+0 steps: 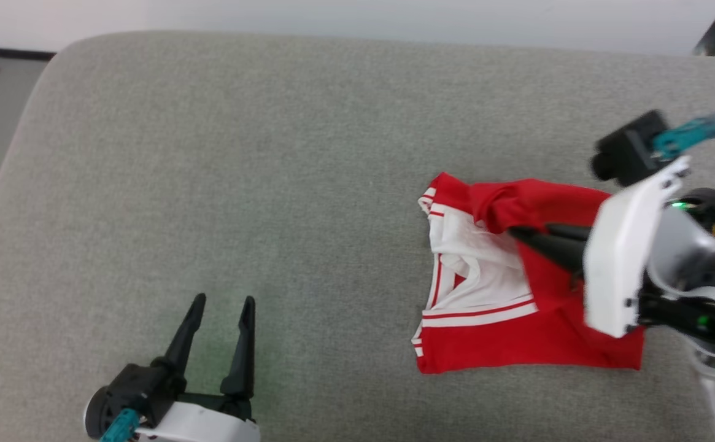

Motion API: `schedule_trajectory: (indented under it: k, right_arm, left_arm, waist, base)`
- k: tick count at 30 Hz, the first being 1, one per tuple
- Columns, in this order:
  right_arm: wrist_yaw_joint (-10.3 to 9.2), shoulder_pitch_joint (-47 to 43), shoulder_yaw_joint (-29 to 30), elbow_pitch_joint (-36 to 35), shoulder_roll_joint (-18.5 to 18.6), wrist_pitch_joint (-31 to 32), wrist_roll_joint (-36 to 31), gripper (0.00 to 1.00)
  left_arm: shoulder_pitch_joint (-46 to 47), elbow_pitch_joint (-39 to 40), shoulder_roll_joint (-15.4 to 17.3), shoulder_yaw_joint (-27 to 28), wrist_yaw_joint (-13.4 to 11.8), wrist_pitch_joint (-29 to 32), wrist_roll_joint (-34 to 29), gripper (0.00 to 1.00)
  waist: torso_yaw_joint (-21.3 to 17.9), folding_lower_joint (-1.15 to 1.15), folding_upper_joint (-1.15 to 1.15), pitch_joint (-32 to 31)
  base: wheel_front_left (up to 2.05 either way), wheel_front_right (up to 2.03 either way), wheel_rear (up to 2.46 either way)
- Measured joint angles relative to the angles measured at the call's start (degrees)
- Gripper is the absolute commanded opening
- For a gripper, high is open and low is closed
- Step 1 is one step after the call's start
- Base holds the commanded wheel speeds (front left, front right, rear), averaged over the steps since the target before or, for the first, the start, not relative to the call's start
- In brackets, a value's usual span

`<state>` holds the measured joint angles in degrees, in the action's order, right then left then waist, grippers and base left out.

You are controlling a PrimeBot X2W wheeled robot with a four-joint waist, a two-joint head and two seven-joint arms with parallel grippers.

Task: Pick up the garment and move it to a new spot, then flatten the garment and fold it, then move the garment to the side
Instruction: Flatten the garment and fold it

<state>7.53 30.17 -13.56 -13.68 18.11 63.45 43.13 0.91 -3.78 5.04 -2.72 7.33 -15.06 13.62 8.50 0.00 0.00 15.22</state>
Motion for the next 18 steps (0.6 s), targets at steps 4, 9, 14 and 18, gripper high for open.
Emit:
schedule_trajectory:
  k: [4, 9, 14, 18]
  right_arm:
    - [0.0, 0.88, -3.27, 3.79, -0.77, -0.94, -0.37, 0.0]
    - [0.0, 2.24, -5.88, 8.82, -2.05, -4.27, -0.15, 0.0]
    - [0.0, 3.38, -8.39, 12.85, -2.9, -7.47, 0.54, 0.02]
    - [0.0, 3.98, -9.75, 14.63, -3.23, -9.75, 2.2, 1.0]
  left_arm:
    - [0.73, -0.38, -0.31, -0.56, 0.0, 0.0, 0.1, 1.0]
    - [1.94, -0.98, -0.57, -1.1, 0.0, 0.0, 0.19, 1.0]
    - [3.14, -1.8, -0.63, -1.91, 0.08, 0.0, 0.51, 1.0]
    - [3.84, -2.31, -0.26, -2.25, 0.08, 0.0, 0.57, 1.0]
  waist:
    - [0.96, 0.0, 0.0, 0.96]
    - [1.65, 0.0, 0.0, 2.13]
    - [1.74, 0.0, 0.0, 2.6]
    - [1.34, 0.0, 0.0, 2.29]
  base:
    - [0.0, 0.0, 0.0]
    - [0.0, 0.0, 0.0]
    - [0.0, 0.0, 0.0]
    - [0.0, 0.0, 0.0]
